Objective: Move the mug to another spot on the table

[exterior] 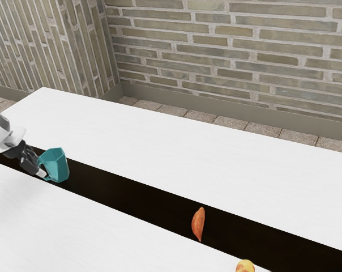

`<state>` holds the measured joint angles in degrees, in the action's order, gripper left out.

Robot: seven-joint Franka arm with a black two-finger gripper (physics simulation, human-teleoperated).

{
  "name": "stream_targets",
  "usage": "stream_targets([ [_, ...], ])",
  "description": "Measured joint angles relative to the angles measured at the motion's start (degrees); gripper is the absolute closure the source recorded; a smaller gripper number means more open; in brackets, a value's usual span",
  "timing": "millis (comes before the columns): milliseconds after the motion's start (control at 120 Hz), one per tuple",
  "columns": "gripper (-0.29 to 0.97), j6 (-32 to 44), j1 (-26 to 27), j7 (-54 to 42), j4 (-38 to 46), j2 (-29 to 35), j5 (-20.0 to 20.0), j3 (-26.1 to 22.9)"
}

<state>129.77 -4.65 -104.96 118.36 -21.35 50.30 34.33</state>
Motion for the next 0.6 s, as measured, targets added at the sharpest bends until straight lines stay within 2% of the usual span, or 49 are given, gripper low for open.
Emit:
stream_targets([
  [383,0.03,-0.27,-1.22,-4.90,-0.40,-1.14,1.89,-0.28],
  [600,0.14,-0.31,-1.70,-6.56,0.12,-1.45,4.07,-0.78],
])
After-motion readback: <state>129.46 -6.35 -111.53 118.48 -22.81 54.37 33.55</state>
